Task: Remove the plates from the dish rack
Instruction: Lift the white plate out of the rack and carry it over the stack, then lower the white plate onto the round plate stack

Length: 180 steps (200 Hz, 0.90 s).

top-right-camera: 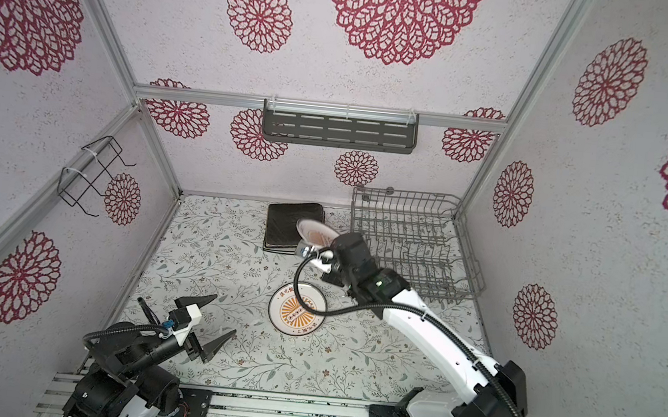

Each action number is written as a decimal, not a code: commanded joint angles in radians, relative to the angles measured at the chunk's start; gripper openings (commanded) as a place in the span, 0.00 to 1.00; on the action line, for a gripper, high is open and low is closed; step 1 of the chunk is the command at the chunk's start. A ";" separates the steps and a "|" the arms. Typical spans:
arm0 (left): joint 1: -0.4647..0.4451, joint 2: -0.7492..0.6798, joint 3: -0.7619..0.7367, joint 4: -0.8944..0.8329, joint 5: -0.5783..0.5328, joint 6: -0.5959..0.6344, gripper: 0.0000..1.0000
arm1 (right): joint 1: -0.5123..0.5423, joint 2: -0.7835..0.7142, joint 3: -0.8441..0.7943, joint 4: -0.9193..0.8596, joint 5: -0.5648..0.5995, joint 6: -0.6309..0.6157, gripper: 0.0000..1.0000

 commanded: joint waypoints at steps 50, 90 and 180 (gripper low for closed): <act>0.005 0.028 -0.008 0.019 -0.001 0.021 0.97 | 0.385 -0.035 -0.261 0.444 0.521 -0.284 0.04; 0.006 0.028 -0.008 0.018 0.001 0.021 0.97 | 0.418 0.053 -0.270 0.456 0.505 -0.236 0.04; 0.005 0.015 -0.008 0.018 0.012 0.020 0.97 | 0.423 0.150 -0.312 0.461 0.486 -0.130 0.05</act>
